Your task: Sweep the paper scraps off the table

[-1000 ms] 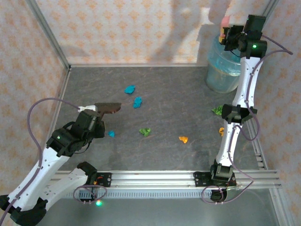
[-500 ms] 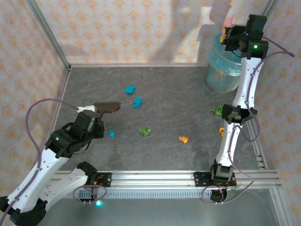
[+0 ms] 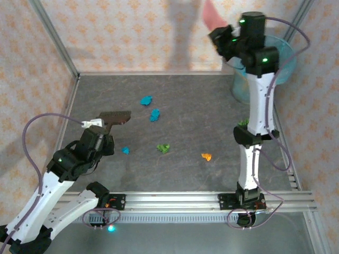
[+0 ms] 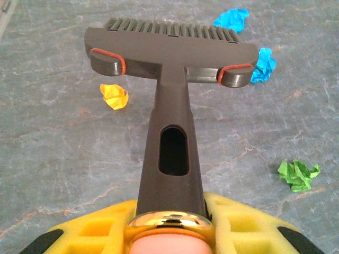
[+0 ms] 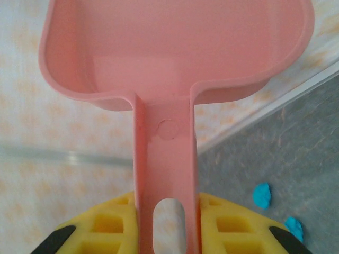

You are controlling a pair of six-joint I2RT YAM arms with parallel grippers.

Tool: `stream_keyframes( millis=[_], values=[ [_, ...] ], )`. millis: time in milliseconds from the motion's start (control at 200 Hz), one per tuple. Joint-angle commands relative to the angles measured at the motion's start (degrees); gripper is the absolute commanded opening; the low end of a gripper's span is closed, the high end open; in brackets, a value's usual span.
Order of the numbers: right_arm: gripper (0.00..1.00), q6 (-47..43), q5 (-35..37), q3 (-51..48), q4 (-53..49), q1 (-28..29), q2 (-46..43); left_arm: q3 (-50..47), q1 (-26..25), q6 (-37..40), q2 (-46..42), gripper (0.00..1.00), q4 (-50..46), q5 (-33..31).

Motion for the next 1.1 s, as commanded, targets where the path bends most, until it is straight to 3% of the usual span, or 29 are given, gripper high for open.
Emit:
stream_keyframes(
  millis=[0, 130, 225, 305, 405, 591, 676, 881, 1001, 1096],
  values=[
    [0.00, -20.20, 7.44, 3.86, -6.88, 9.07, -2.50, 0.83, -0.32, -2.67, -1.36, 0.00, -0.14, -5.70],
    [0.00, -31.30, 14.75, 3.13, -16.21, 18.89, -0.39, 1.09, -0.35, -3.89, -2.45, 0.00, -1.26, -8.75],
    [0.00, -32.45, 14.11, -4.75, -17.75, 21.73, -0.70, 1.22, -0.30, -4.66, -3.12, 0.00, -1.98, -10.63],
    [0.00, -35.09, 18.06, -12.16, -17.32, 24.89, -2.16, 1.35, -0.31, -5.02, -3.54, 0.00, -2.33, -11.34],
    [0.00, -36.13, 16.79, -18.21, -17.22, 25.99, -4.10, 1.37, -0.33, -5.37, -4.22, 0.00, -2.71, -11.71],
    [0.00, -37.82, 22.52, -32.25, -16.10, 27.13, -11.29, 1.23, -0.30, -5.51, -5.08, 0.00, -2.47, -12.09],
    [0.00, -38.00, 23.26, -48.53, -7.69, 27.13, -19.84, 1.28, -0.35, -5.53, -5.08, 0.00, -2.46, -12.07],
    [0.00, -38.67, 26.66, -95.13, 24.14, 27.13, -47.71, 1.17, -0.31, -5.46, -4.90, 0.00, -2.41, -11.91],
    [0.00, -39.49, 32.07, -112.64, 33.79, 26.91, -59.61, 1.10, -0.39, -5.42, -4.23, 0.00, -2.24, -11.70],
    [0.00, -38.63, 36.83, -119.70, 35.76, 25.89, -65.75, 1.09, -0.39, -5.25, -3.37, 0.00, -2.14, -11.16]
  ],
)
